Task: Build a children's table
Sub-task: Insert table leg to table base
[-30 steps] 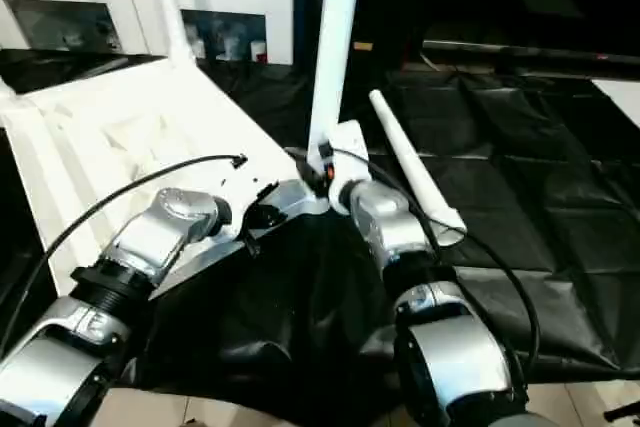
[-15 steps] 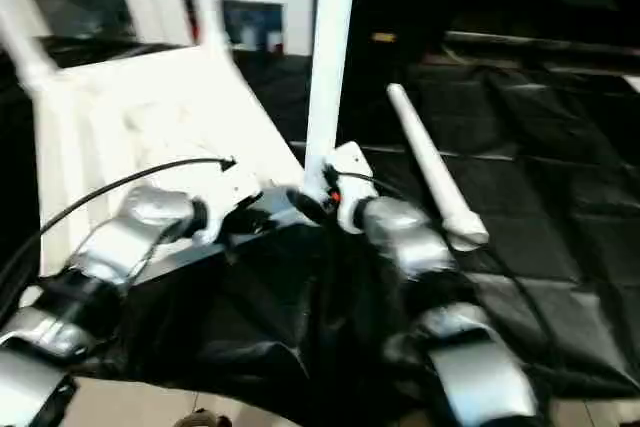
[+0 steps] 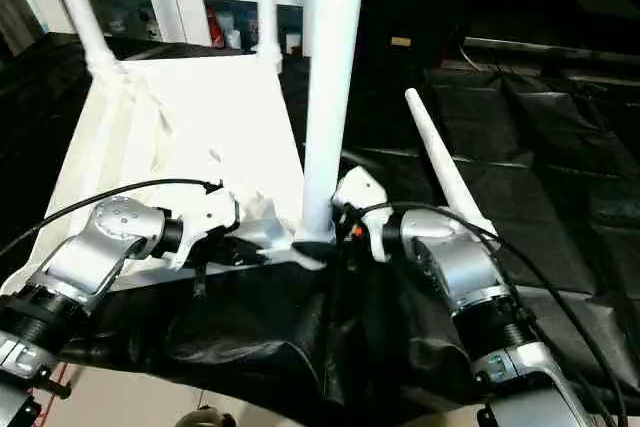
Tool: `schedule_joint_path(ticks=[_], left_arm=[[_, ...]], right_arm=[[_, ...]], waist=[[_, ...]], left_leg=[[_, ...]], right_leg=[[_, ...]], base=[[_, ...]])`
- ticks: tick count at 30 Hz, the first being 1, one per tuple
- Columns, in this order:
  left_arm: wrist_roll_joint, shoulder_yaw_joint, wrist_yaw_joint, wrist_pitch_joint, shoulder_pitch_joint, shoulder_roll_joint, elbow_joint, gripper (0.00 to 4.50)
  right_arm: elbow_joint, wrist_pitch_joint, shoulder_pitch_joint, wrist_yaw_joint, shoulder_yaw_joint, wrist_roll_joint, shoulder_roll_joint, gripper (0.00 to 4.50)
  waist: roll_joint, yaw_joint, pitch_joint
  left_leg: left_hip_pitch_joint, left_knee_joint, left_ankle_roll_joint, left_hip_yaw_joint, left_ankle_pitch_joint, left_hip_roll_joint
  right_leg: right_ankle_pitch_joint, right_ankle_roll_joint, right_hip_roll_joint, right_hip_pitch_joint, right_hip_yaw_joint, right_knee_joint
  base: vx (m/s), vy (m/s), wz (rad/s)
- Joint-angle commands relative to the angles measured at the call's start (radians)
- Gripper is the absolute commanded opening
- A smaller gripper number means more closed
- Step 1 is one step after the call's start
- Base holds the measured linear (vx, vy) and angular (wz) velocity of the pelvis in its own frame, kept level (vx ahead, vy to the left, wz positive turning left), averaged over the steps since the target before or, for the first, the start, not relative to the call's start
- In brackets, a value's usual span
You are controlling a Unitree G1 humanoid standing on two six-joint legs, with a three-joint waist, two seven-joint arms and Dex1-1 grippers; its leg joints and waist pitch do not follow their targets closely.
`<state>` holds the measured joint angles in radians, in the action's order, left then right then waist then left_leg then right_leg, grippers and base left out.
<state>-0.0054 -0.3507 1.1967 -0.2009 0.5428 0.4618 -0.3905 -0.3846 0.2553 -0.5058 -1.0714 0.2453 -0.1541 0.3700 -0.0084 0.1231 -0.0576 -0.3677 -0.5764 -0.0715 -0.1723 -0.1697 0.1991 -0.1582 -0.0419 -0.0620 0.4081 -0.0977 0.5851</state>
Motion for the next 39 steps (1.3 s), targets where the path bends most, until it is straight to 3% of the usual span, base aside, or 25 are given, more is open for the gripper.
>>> schedule_joint_path(ticks=[1,9,14,18,20,21,23,24,25,29,32,35,36,39], left_arm=[[-0.029,-0.012,0.034,0.04,0.01,-0.006,0.047,0.0],[-0.024,-0.007,0.044,0.043,0.009,-0.004,0.042,0.0],[-0.021,-0.002,0.036,0.041,0.009,-0.006,0.036,0.0],[-0.005,0.02,-0.044,0.008,0.03,-0.04,-0.002,0.0],[0.0,0.029,-0.076,0.001,0.043,-0.056,-0.02,0.0],[0.008,0.053,-0.17,-0.035,0.082,-0.108,-0.072,0.0],[0.011,0.061,-0.205,-0.049,0.098,-0.128,-0.093,0.0],[0.016,0.072,-0.258,-0.07,0.124,-0.16,-0.127,0.0],[0.019,0.075,-0.277,-0.074,0.133,-0.171,-0.14,0.0],[0.037,0.109,-0.48,-0.115,0.217,-0.278,-0.272,0.0],[0.051,0.101,-0.498,-0.096,0.229,-0.301,-0.296,0.0],[0.073,0.081,-0.5,-0.077,0.232,-0.315,-0.305,0.0],[0.076,0.074,-0.494,-0.071,0.229,-0.315,-0.301,0.0],[0.077,0.062,-0.474,-0.051,0.223,-0.309,-0.296,0.0]], right_arm=[[0.032,0.014,0.009,-0.01,0.009,0.007,0.006,3.55],[0.052,0.037,0.022,-0.011,0.027,0.011,0.012,2.83],[0.045,0.043,0.036,0.009,0.025,0.016,-0.004,2.73],[-0.018,0.044,0.03,0.135,-0.018,0.023,-0.064,2.72],[-0.05,0.042,0.022,0.189,-0.035,0.027,-0.086,2.71],[-0.152,0.05,-0.008,0.359,-0.094,0.03,-0.156,2.71],[-0.187,0.051,-0.019,0.414,-0.114,0.028,-0.181,2.7],[-0.234,0.05,-0.035,0.487,-0.139,0.023,-0.215,2.7],[-0.249,0.051,-0.042,0.511,-0.147,0.021,-0.227,2.7],[-0.391,0.014,-0.126,0.685,-0.176,0.029,-0.335,2.7],[-0.442,-0.014,-0.16,0.728,-0.192,0.033,-0.368,2.7],[-0.495,-0.062,-0.194,0.753,-0.204,0.043,-0.394,2.7],[-0.499,-0.063,-0.199,0.742,-0.213,0.031,-0.398,3.26],[-0.51,-0.07,-0.209,0.706,-0.221,0.018,-0.402,3.4]], waist=[[0.003,-0.003,0.074],[0.002,0.002,0.075],[0.002,0.004,0.076],[0.002,0.001,0.074],[0.002,-0.008,0.069],[-0.001,-0.015,0.066],[0.001,-0.023,0.061],[0.0,-0.031,0.062],[0.0,-0.033,0.063],[0.005,-0.038,0.066],[0.003,-0.036,0.068],[0.004,-0.036,0.075],[-0.002,-0.036,0.075],[0.002,-0.034,0.074]], left_leg=[[0.013,0.059,0.036,0.007,-0.174,0.038],[0.013,0.057,0.038,0.006,-0.16,0.037],[0.012,0.056,0.035,0.006,-0.161,0.037],[0.012,0.056,0.029,0.006,-0.171,0.035],[0.013,0.058,0.01,0.009,-0.212,0.034],[0.015,0.057,0.002,0.007,-0.243,0.032],[0.023,0.057,-0.015,0.011,-0.281,0.027],[0.018,0.057,-0.014,0.013,-0.285,0.026],[0.022,0.057,-0.016,0.015,-0.291,0.027],[0.025,0.053,-0.009,0.014,-0.287,0.023],[0.019,0.055,-0.003,0.014,-0.259,0.026],[0.016,0.055,0.005,0.012,-0.228,0.029],[0.013,0.055,0.009,0.01,-0.218,0.029],[0.012,0.056,0.021,0.009,-0.199,0.03]], right_leg=[[-0.23,-0.148,-0.084,-0.061,0.058,-0.059],[-0.219,-0.15,-0.085,-0.062,0.058,-0.056],[-0.225,-0.143,-0.085,-0.062,0.058,-0.056],[-0.248,-0.14,-0.086,-0.06,0.058,-0.059],[-0.324,-0.128,-0.087,-0.056,0.057,-0.066],[-0.38,-0.115,-0.087,-0.053,0.056,-0.074],[-0.49,-0.092,-0.089,-0.049,0.049,-0.089],[-0.519,-0.074,-0.091,-0.052,0.047,-0.091],[-0.529,-0.065,-0.091,-0.05,0.046,-0.096],[-0.508,-0.07,-0.089,-0.047,0.047,-0.095],[-0.452,-0.084,-0.09,-0.051,0.05,-0.089],[-0.332,-0.121,-0.089,-0.057,0.055,-0.071],[-0.314,-0.126,-0.088,-0.058,0.055,-0.069],[-0.27,-0.146,-0.088,-0.061,0.056,-0.063]], base=[[0.0,0.0,0.0],[0.0,0.0,0.0],[0.0,0.0,0.0],[0.0,0.0,0.0],[0.0,0.0,0.0],[0.0,0.0,0.0],[0.0,0.0,0.0],[0.0,0.0,0.0],[0.0,0.0,0.0],[0.0,0.0,0.0],[0.0,0.0,0.0],[0.0,0.0,0.0],[0.0,0.0,0.0],[0.0,0.0,0.0]])
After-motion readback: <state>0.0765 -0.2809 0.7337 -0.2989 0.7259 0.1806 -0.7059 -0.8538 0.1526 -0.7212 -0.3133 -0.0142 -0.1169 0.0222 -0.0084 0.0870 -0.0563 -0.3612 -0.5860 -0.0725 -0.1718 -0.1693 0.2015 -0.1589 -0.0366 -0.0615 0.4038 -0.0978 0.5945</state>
